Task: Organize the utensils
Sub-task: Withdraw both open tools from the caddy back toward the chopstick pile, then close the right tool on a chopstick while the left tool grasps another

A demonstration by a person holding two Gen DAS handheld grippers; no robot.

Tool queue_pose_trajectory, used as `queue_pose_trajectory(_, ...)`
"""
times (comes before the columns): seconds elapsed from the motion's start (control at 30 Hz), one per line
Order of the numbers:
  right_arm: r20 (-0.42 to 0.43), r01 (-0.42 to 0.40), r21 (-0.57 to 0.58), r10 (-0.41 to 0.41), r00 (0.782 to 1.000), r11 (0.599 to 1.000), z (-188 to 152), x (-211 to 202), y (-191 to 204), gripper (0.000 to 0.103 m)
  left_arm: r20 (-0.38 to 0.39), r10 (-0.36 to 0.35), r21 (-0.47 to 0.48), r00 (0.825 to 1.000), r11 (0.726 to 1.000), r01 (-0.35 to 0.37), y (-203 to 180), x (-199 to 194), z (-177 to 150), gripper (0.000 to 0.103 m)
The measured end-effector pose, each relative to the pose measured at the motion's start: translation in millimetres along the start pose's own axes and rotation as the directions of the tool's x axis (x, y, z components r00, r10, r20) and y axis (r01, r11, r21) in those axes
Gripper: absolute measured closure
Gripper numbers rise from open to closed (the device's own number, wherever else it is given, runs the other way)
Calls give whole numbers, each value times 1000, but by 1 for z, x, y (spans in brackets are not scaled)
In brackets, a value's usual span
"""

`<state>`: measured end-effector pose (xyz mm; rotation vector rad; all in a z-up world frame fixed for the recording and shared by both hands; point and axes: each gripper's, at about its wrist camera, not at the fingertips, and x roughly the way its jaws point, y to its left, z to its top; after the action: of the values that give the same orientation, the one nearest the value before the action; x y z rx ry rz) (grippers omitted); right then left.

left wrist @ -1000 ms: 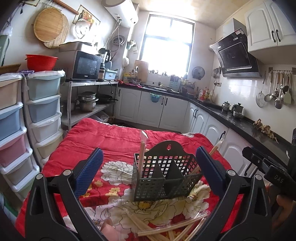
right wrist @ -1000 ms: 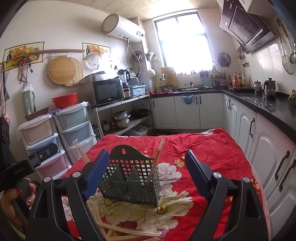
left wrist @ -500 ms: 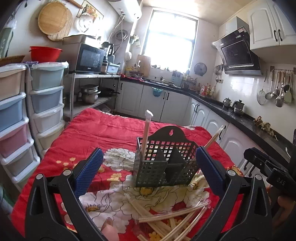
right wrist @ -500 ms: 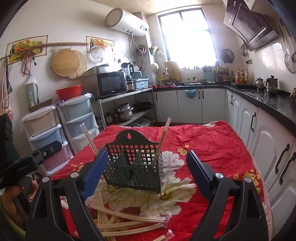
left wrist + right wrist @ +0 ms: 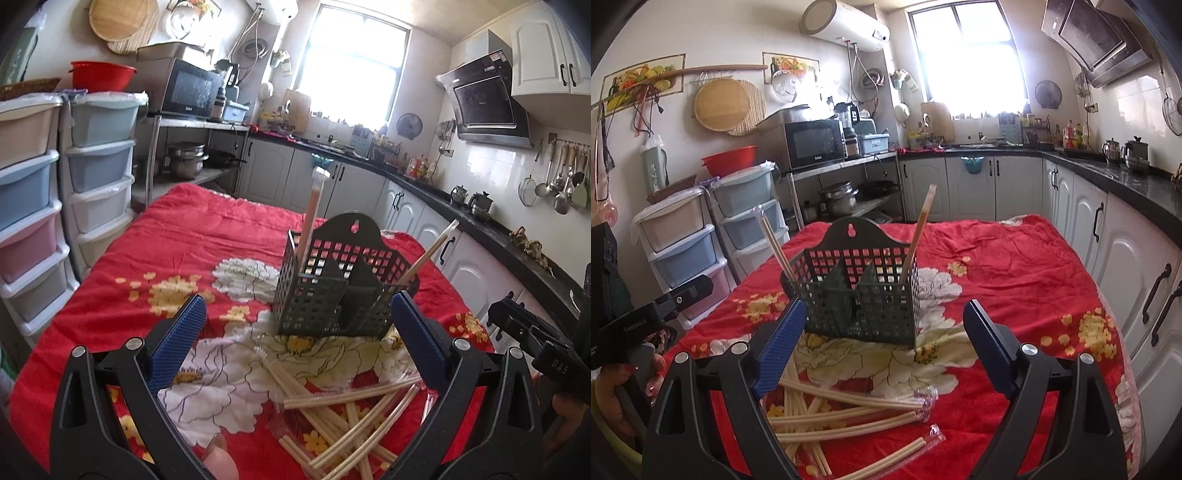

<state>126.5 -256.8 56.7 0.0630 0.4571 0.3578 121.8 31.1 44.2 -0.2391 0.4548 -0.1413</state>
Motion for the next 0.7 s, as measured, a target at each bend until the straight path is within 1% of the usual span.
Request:
queue_pose_trajectory(0.43, -75, 2, 16, -1, 997, 1000, -23, 3, -4, 19, -103, -13, -47, 995, 999, 8, 11, 13, -30, 11)
queue_pose_trajectory(0.7, -127, 9, 13, -7, 992, 1000, -39, 6, -4, 19, -139, -9, -51, 990, 999, 2, 11, 19, -40, 11)
